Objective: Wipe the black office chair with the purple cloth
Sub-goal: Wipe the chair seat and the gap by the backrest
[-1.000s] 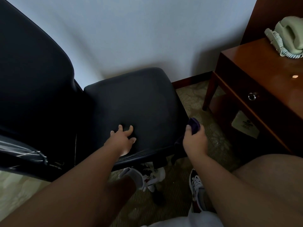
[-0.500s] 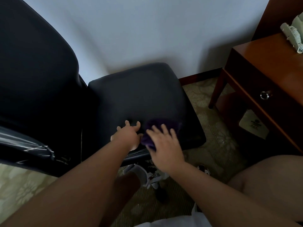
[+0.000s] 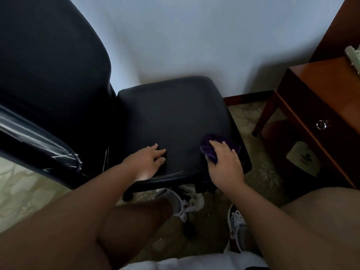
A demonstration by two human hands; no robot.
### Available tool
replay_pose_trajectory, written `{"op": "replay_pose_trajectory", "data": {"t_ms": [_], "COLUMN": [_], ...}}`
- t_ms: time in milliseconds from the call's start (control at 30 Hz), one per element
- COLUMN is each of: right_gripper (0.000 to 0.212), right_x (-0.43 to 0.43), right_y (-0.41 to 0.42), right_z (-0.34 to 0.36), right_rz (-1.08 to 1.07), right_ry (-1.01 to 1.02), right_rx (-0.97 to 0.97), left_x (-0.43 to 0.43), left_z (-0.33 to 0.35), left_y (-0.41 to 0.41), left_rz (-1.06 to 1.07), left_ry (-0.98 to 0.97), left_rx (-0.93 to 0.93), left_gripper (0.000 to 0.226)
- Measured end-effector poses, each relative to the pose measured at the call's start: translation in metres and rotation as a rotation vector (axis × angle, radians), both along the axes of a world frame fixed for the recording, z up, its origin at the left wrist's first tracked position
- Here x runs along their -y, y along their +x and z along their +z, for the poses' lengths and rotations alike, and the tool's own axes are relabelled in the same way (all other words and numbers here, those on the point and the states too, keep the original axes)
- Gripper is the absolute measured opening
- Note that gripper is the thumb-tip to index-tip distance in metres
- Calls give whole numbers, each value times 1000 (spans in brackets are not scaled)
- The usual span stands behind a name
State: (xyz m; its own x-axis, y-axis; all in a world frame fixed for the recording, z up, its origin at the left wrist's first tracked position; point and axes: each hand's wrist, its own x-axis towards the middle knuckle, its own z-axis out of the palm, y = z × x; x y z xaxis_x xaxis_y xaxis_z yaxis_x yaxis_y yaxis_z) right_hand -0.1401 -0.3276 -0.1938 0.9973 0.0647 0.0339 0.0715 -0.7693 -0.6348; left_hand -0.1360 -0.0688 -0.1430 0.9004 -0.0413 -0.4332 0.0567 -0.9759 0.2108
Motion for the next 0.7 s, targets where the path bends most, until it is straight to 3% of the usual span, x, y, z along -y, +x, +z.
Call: {"op": "replay_pose_trajectory", "data": {"t_ms": [200, 467, 700], "right_gripper": [50, 54, 66], "right_x": [-10, -31, -100], "right_y": [-6, -21, -45], "right_z": [5, 4, -4], "right_rz": [-33, 52, 340], "right_ry": [5, -36, -149], "right_rx": [-70, -94, -55], "left_x": [-27, -32, -34], "left_z": [-5, -32, -38], "left_y": [-49, -47, -44], "left_rz": [-140, -81, -61], "left_ry": [186, 230, 221], "left_rx": [45, 184, 217], "left_gripper": [108, 100, 94]}}
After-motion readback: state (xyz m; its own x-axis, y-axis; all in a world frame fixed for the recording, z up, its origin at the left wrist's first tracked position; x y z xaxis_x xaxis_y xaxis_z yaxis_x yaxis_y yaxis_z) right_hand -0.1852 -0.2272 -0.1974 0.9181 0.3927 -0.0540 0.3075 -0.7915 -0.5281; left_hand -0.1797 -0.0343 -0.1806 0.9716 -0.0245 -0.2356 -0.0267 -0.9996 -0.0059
